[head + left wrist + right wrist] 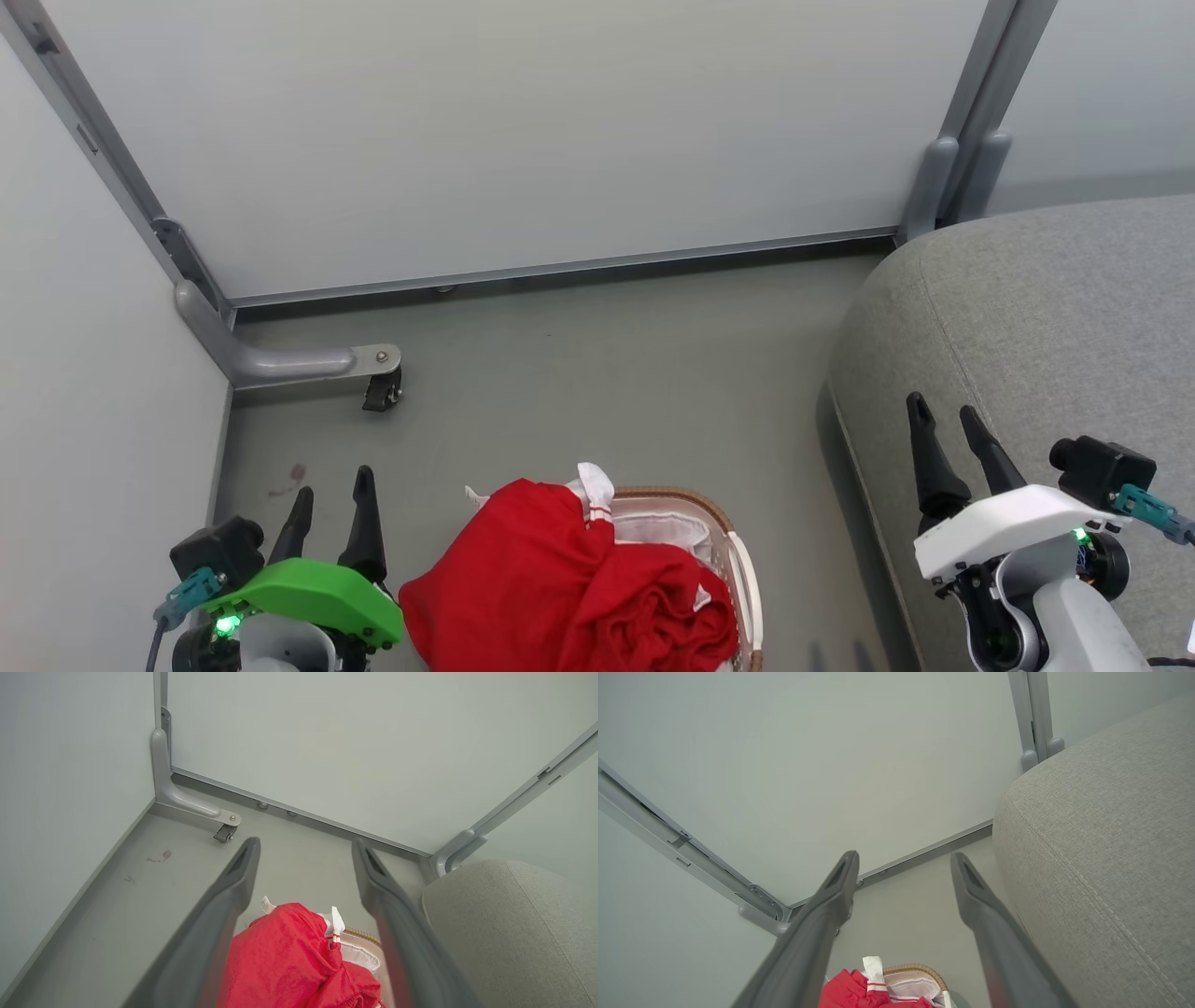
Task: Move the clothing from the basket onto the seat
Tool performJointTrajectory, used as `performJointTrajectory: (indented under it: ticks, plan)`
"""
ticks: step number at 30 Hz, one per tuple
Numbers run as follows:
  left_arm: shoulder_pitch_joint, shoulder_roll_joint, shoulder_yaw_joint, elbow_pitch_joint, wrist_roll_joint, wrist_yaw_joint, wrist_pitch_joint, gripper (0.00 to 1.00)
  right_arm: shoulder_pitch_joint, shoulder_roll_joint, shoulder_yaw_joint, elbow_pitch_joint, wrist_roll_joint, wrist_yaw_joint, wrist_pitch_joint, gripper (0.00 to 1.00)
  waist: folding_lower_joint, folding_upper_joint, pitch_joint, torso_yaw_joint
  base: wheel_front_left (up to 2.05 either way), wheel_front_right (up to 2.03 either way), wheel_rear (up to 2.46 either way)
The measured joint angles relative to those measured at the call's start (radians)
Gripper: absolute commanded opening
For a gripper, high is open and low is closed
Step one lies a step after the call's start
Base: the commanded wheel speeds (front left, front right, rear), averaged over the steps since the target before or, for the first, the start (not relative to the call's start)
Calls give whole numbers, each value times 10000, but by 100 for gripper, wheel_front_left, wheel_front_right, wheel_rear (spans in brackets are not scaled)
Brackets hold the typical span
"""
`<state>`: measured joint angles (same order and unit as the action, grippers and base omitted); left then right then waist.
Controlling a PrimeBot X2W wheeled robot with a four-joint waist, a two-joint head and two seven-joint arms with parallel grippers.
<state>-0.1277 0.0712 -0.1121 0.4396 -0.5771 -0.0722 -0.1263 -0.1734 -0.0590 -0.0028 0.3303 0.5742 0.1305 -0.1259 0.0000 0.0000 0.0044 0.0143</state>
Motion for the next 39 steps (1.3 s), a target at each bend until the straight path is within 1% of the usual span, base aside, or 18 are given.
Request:
performJointTrajectory:
  ticks: [10,21,25,30,32,39]
  plan:
    - [152,-2,-105,40,953,192,-268,100,199,36,73,44,-1239,0,-267,100,0,0,4,-22,0,0,0]
    - [252,-36,-59,-245,2052,209,-533,100,202,81,31,48,-2270,0,-543,100,0,0,39,-27,0,0,0]
    - [252,-69,-8,-320,2351,278,-616,100,200,102,12,-6,-2633,0,-640,100,0,0,33,-18,0,0,0]
    - [253,-155,247,-679,2587,278,-755,100,196,105,-98,-155,-3066,0,-744,100,0,0,26,6,0,0,0]
    - [256,-161,290,-800,2708,184,-790,100,196,109,-105,-178,-3206,0,-775,100,0,0,28,21,0,0,0]
    - [421,-211,447,-941,3156,113,-926,100,222,113,-205,-332,-3799,0,-949,100,0,0,32,11,0,0,0]
